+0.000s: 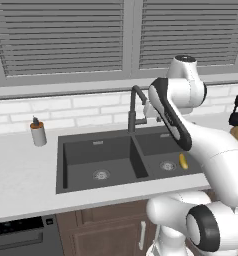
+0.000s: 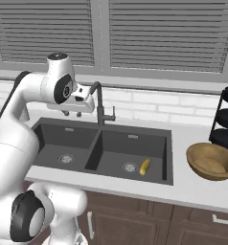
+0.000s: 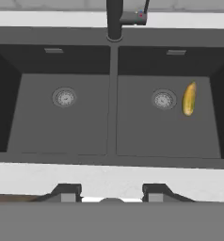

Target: Pick the cucumber from the sink and place it in the bowl. Then pick the bowl and place it in the microwave. Then close the microwave door and press the start button.

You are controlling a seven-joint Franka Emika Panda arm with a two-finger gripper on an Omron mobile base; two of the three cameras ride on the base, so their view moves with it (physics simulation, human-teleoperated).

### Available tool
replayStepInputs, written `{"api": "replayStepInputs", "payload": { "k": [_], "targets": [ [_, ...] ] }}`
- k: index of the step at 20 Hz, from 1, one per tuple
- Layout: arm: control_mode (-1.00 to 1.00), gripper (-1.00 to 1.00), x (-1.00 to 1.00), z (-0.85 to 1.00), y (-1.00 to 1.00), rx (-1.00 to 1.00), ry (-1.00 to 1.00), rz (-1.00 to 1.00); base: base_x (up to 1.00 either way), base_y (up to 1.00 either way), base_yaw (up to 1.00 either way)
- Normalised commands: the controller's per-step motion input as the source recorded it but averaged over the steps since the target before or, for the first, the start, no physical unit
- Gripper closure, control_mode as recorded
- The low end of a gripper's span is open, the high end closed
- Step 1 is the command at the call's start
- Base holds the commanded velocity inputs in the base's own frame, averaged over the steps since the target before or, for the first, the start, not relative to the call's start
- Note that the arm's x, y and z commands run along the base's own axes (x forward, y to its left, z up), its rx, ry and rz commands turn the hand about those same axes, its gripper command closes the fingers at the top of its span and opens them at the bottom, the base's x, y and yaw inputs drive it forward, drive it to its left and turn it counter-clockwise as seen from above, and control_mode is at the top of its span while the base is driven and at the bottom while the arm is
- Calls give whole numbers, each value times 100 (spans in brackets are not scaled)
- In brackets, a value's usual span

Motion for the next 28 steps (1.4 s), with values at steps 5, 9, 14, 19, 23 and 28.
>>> {"api": "replayStepInputs", "payload": {
  "k": [5,9,14,19,23,28],
  "targets": [
    [-100,-100,-21,-7,-17,1,-1,-1,0,0,0],
    [-100,-100,-30,-51,-99,10,1,-7,0,0,0],
    [-100,-100,-16,-58,-66,4,0,-4,0,0,0],
    [-100,-100,0,-39,-69,7,0,0,0,0,0],
    [-100,-100,4,-58,-84,6,10,0,0,0,0],
    [-100,-100,27,-54,-27,0,20,0,0,0,0]
  ]
}}
